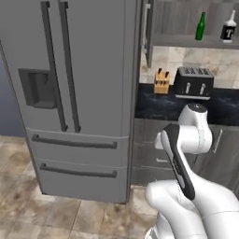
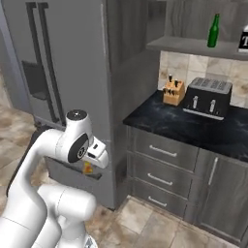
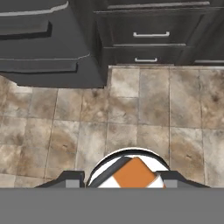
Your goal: Sort all alcoholic drinks to one cabinet, and non-alcoholic drinks to the other.
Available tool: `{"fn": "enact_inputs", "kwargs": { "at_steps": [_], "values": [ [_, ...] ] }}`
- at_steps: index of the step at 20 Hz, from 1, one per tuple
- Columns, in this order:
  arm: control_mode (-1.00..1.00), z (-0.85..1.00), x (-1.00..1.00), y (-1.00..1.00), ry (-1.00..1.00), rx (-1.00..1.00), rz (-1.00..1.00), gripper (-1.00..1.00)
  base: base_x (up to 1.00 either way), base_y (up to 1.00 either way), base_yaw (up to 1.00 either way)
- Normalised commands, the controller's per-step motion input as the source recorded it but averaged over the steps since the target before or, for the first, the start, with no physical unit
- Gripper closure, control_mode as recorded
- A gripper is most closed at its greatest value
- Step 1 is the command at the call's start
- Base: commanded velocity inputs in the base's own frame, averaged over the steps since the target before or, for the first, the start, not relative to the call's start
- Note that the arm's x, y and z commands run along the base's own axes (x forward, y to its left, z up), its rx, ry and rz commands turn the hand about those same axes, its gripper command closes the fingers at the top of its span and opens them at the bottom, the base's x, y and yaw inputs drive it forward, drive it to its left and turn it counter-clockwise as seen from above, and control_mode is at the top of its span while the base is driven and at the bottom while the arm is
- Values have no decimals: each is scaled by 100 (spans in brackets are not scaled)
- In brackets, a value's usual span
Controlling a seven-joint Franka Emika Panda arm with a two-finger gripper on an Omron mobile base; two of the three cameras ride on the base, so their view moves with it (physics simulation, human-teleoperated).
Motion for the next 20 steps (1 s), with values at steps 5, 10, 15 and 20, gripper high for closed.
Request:
{"fn": "enact_inputs", "kwargs": {
  "at_steps": [5,10,15,20],
  "values": [
    [100,0,0,0,0,0,0,100,-10,45,38],
    [100,0,0,0,0,0,0,100,0,34,45],
    [100,0,0,0,0,0,0,100,0,30,47],
    [100,0,0,0,0,0,0,100,6,42,48]
  ]
}}
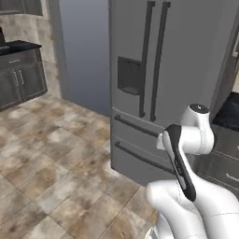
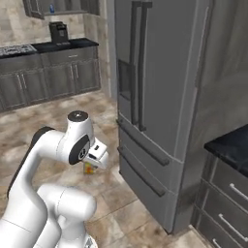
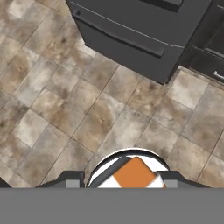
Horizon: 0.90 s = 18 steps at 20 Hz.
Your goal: Sort all alcoholic drinks to one cabinet, and non-alcoholic drinks to the other.
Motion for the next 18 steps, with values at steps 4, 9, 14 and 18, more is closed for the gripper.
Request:
{"fn": "enact_inputs", "kwargs": {
  "at_steps": [4,9,14,18],
  "values": [
    [100,0,0,0,0,0,0,100,10,36,47],
    [100,0,0,0,0,0,0,100,6,33,46],
    [100,0,0,0,0,0,0,100,21,25,46],
    [100,0,0,0,0,0,0,100,72,20,38]
  ]
}}
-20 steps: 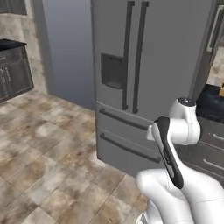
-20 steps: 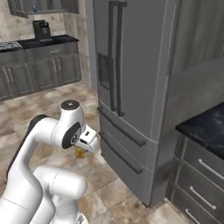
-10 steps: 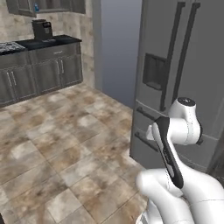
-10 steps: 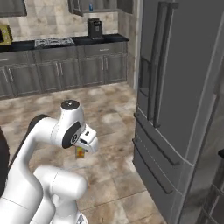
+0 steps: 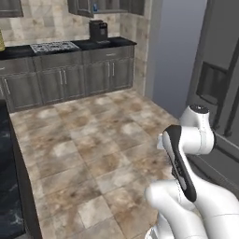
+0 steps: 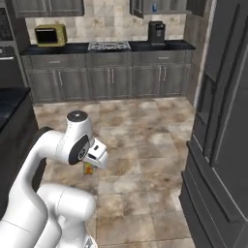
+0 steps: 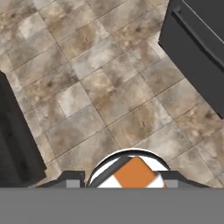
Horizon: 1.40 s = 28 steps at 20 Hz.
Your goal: Sort all alcoholic drinks to one cabinet, and non-alcoholic drinks to the other.
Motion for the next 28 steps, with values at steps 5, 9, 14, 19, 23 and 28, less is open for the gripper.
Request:
{"fn": "enact_inputs", "kwargs": {
  "at_steps": [5,9,14,19,23,28],
  "values": [
    [100,0,0,0,0,0,0,100,98,7,28],
    [100,0,0,0,0,0,0,100,100,0,13],
    [100,0,0,0,0,0,0,100,100,-5,8],
    [100,0,0,0,0,0,0,100,100,-6,8],
    [100,0,0,0,0,0,0,100,100,-14,10],
    [100,0,0,0,0,0,0,100,100,-21,14]
  ]
}}
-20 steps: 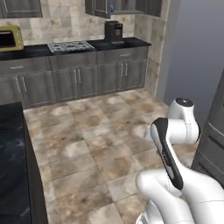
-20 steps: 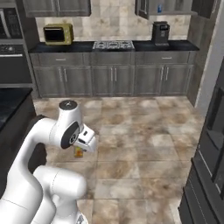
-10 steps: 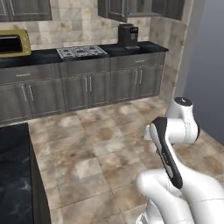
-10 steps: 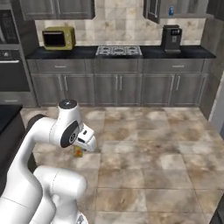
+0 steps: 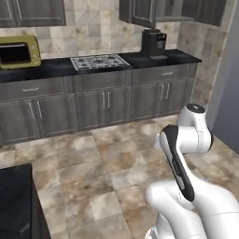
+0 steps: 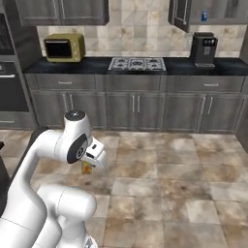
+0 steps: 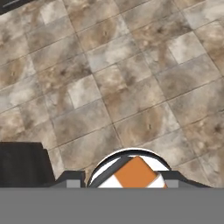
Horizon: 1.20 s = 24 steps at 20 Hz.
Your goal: Sort all alcoholic drinks to one cabinet, and non-alcoholic drinks to the other.
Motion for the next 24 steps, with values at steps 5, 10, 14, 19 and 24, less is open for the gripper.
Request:
{"fn": "enact_inputs", "kwargs": {
  "at_steps": [5,10,14,19,24],
  "values": [
    [100,0,0,0,0,0,0,100,100,-29,17],
    [100,0,0,0,0,0,0,100,99,-47,17],
    [100,0,0,0,0,0,0,100,78,-66,12],
    [100,0,0,0,0,0,0,100,49,-83,10],
    [100,0,0,0,0,0,0,100,41,-84,8]
  ]
}}
